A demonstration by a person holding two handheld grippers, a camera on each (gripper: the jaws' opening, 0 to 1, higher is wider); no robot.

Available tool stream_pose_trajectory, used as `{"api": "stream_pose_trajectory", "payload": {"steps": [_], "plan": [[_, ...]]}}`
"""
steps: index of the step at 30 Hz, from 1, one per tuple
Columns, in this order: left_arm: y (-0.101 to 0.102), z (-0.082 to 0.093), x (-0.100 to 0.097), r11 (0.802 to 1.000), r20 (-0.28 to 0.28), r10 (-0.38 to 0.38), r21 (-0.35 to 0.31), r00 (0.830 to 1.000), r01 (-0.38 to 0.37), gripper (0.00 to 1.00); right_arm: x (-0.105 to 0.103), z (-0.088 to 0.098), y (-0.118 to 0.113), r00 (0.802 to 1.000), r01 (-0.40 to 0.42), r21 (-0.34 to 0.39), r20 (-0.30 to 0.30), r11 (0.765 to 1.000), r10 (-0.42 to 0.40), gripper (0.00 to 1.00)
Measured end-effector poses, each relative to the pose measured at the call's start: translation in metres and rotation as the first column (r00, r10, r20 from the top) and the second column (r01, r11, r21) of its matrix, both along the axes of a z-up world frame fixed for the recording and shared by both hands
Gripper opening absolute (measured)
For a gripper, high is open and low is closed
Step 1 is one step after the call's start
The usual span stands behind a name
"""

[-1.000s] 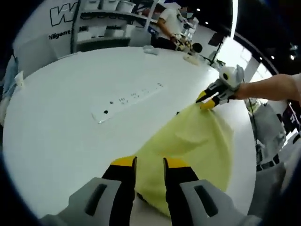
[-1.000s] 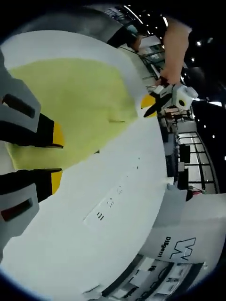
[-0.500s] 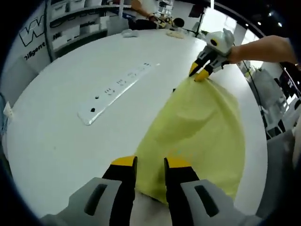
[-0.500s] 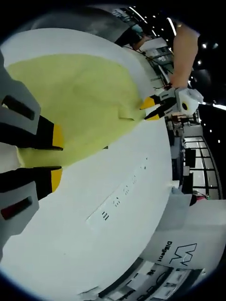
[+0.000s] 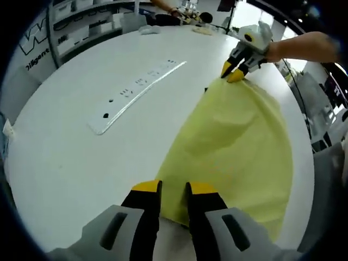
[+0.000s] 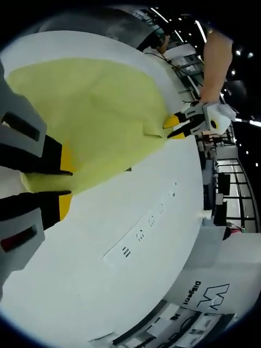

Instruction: Fold the garment on the visible template until the final outline fits inside the template.

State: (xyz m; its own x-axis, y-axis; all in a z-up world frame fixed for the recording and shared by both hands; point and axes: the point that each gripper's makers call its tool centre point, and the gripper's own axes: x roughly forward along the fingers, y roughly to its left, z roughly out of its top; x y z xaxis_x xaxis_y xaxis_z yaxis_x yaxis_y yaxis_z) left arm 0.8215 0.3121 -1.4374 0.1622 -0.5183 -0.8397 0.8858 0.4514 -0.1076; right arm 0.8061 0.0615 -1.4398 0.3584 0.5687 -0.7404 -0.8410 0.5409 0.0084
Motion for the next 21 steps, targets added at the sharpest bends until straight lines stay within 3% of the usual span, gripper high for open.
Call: {"api": "stream_pose_trajectory", "payload": {"steps": [2, 6, 13, 21], "plan": [[0.001, 0.000, 0.001, 1.000, 0.011, -0.009, 0.010, 1.000, 0.009, 0.15, 0.001, 0.000, -0.001, 1.000, -0.005, -0.013, 0.008, 1.000, 0.005, 0.00], [0.004, -0.001, 0.000, 1.000, 0.033, -0.015, 0.023, 0.999, 0.014, 0.01, 0.002, -0.001, 0.000, 1.000, -0.011, -0.027, 0.020, 1.000, 0.011, 0.00], [0.006, 0.001, -0.001, 1.000, 0.028, -0.005, 0.014, 1.000, 0.005, 0.00, 0.003, 0.004, -0.003, 0.999, -0.008, -0.031, 0.036, 0.999, 0.009, 0.00], [0.014, 0.015, 0.003, 0.998, 0.020, 0.063, -0.021, 0.998, -0.063, 0.00, 0.006, 0.018, -0.010, 0.998, 0.032, 0.009, 0.057, 0.999, -0.032, 0.00]]}}
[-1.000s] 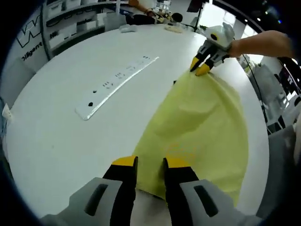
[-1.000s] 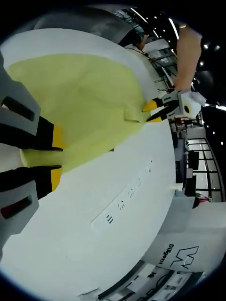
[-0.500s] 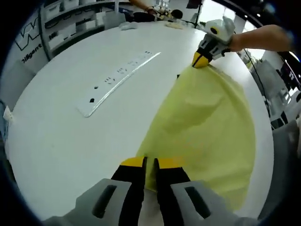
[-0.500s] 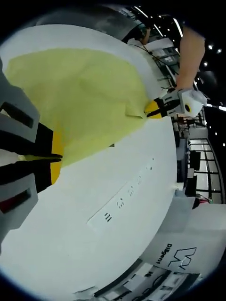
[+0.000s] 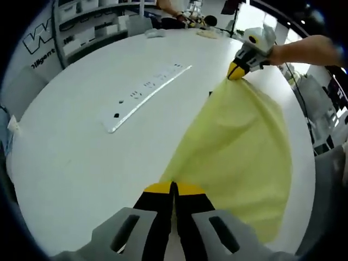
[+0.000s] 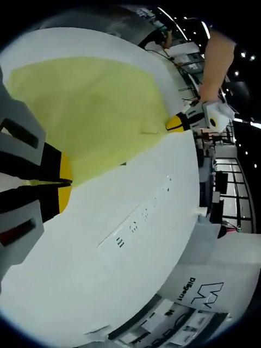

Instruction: Fold the garment on the visible template until the final outline fits inside the template.

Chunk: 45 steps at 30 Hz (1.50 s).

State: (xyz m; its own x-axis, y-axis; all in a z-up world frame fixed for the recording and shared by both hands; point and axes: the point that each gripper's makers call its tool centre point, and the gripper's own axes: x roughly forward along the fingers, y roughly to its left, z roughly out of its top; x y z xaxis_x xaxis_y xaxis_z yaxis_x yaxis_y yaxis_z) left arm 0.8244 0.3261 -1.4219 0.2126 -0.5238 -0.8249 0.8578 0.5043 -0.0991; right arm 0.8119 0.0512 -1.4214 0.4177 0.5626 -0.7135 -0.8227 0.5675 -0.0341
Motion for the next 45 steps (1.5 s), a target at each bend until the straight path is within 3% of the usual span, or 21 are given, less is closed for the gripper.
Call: {"api": "stream_pose_trajectory", "payload": {"steps": [4, 7, 17, 20, 24, 36, 45], "plan": [[0.006, 0.003, 0.004, 0.999, 0.006, 0.050, -0.007, 0.999, -0.050, 0.00, 0.003, 0.006, -0.007, 0.999, 0.034, 0.007, 0.011, 0.999, -0.034, 0.00], [0.016, 0.001, 0.010, 0.991, -0.009, 0.134, -0.012, 0.991, -0.134, 0.00, 0.004, 0.006, -0.011, 0.998, 0.055, 0.011, 0.009, 0.998, -0.055, 0.00], [0.014, -0.004, 0.007, 0.992, -0.002, 0.129, -0.008, 0.992, -0.129, 0.01, 0.011, -0.001, -0.005, 0.996, 0.089, 0.007, 0.004, 0.996, -0.089, 0.00], [0.017, -0.002, 0.010, 0.989, 0.011, 0.147, 0.000, 0.989, -0.147, 0.01, 0.015, 0.003, -0.005, 0.993, 0.113, 0.020, 0.014, 0.993, -0.114, 0.11], [0.023, 0.004, 0.008, 0.984, 0.005, 0.174, -0.021, 0.985, -0.174, 0.01, 0.011, 0.008, -0.009, 0.993, 0.116, 0.025, 0.016, 0.993, -0.117, 0.10], [0.041, 0.014, -0.041, 0.964, -0.036, 0.243, -0.105, 0.969, -0.246, 0.12, -0.035, 0.018, -0.017, 0.990, 0.139, 0.088, 0.016, 0.986, -0.141, 0.11], [0.038, 0.017, -0.086, 0.957, -0.047, 0.249, -0.141, 0.967, -0.254, 0.17, -0.081, 0.023, -0.017, 0.989, 0.147, 0.124, 0.011, 0.981, -0.149, 0.14]]}}
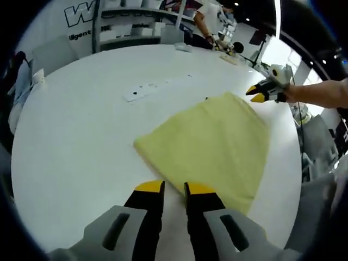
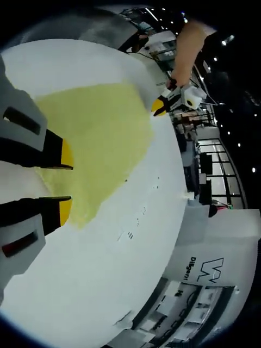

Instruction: Fold the garment on the visible template until the final outline fits inside the template.

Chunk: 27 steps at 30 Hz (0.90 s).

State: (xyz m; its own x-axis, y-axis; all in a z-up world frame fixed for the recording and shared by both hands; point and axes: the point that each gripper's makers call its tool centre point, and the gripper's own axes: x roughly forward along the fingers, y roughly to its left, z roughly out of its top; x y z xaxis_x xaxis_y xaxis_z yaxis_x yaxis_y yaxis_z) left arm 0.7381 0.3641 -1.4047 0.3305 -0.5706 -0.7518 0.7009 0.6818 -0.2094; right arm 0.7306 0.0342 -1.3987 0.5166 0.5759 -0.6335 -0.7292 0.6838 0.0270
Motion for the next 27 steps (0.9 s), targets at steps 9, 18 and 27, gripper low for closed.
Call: {"api": "stream_pose_trajectory", "payload": {"steps": [9, 18, 27], "plan": [[0.001, 0.001, -0.037, 0.998, 0.013, 0.037, -0.042, 0.999, -0.037, 0.20, -0.040, -0.002, -0.002, 1.000, 0.009, 0.036, 0.000, 0.999, -0.009, 0.16], [0.005, -0.008, -0.065, 0.994, 0.030, 0.078, -0.080, 0.996, -0.076, 0.25, -0.070, -0.011, -0.007, 0.999, 0.034, 0.066, -0.018, 0.997, -0.033, 0.17], [0.010, -0.029, -0.085, 0.990, 0.052, 0.127, -0.074, 0.990, -0.123, 0.31, -0.100, -0.027, -0.004, 0.998, 0.040, 0.064, -0.046, 0.997, -0.037, 0.18]]}}
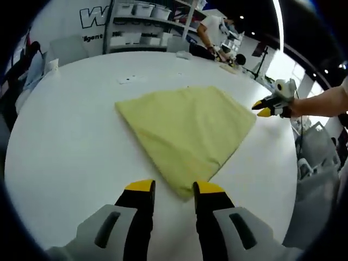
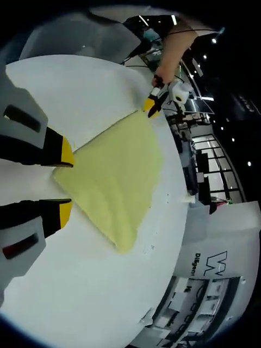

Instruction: Fold the garment on the visible template until the final outline fits inside the template.

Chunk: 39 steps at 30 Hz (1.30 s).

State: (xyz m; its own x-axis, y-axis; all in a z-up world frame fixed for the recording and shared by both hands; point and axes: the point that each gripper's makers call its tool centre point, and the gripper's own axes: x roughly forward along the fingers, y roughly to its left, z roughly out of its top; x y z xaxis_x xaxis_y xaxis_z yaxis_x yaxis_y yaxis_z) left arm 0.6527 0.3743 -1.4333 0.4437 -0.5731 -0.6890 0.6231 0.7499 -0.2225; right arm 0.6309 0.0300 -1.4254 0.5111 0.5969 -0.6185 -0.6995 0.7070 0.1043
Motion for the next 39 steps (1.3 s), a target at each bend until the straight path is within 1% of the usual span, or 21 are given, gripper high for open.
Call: {"api": "stream_pose_trajectory", "payload": {"steps": [2, 5, 6, 8, 14, 19, 25, 28, 31, 34, 39], "plan": [[0.000, -0.003, -0.004, 1.000, 0.003, 0.010, 0.002, 1.000, -0.010, 0.32, -0.004, -0.004, -0.001, 1.000, 0.004, -0.003, -0.006, 1.000, -0.004, 0.17], [-0.001, -0.007, -0.008, 1.000, 0.005, 0.014, 0.006, 1.000, -0.014, 0.31, -0.007, -0.008, -0.003, 1.000, 0.009, -0.006, -0.012, 1.000, -0.009, 0.17], [-0.002, -0.007, -0.007, 1.000, 0.016, 0.016, 0.007, 1.000, -0.016, 0.31, -0.008, -0.009, -0.003, 1.000, 0.011, -0.007, -0.015, 1.000, -0.011, 0.16], [-0.003, -0.006, -0.006, 1.000, 0.017, 0.019, 0.003, 1.000, -0.019, 0.30, -0.009, -0.011, -0.004, 1.000, 0.014, -0.009, -0.019, 1.000, -0.014, 0.16], [-0.008, -0.008, -0.009, 1.000, 0.040, -0.015, 0.027, 0.999, 0.014, 0.27, -0.009, -0.013, -0.002, 1.000, 0.014, -0.009, -0.021, 1.000, -0.014, 0.13], [-0.009, -0.007, -0.010, 0.999, 0.050, -0.032, 0.041, 0.998, 0.030, 0.22, -0.010, -0.015, 0.000, 1.000, 0.009, -0.012, -0.023, 1.000, -0.009, 0.10], [-0.009, -0.008, -0.012, 0.998, 0.047, -0.047, 0.046, 0.998, 0.045, 0.13, -0.008, -0.016, 0.003, 1.000, 0.007, -0.009, -0.026, 1.000, -0.008, 0.08], [-0.010, -0.008, -0.012, 0.997, 0.051, -0.061, 0.046, 0.997, 0.058, 0.11, -0.008, -0.017, 0.003, 1.000, 0.005, -0.010, -0.029, 1.000, -0.006, 0.05], [-0.010, -0.008, -0.011, 0.997, 0.052, -0.065, 0.045, 0.997, 0.062, 0.06, -0.007, -0.017, 0.003, 1.000, 0.000, -0.014, -0.025, 1.000, 0.000, 0.02], [-0.010, -0.006, -0.011, 0.997, 0.056, -0.068, 0.040, 0.996, 0.065, 0.04, -0.008, -0.017, 0.004, 1.000, -0.009, -0.016, -0.027, 1.000, 0.009, 0.00], [-0.009, -0.005, -0.011, 0.996, 0.057, -0.078, 0.036, 0.995, 0.076, 0.02, -0.013, -0.014, 0.001, 0.999, -0.023, -0.016, -0.023, 1.000, 0.023, 0.00]]}}
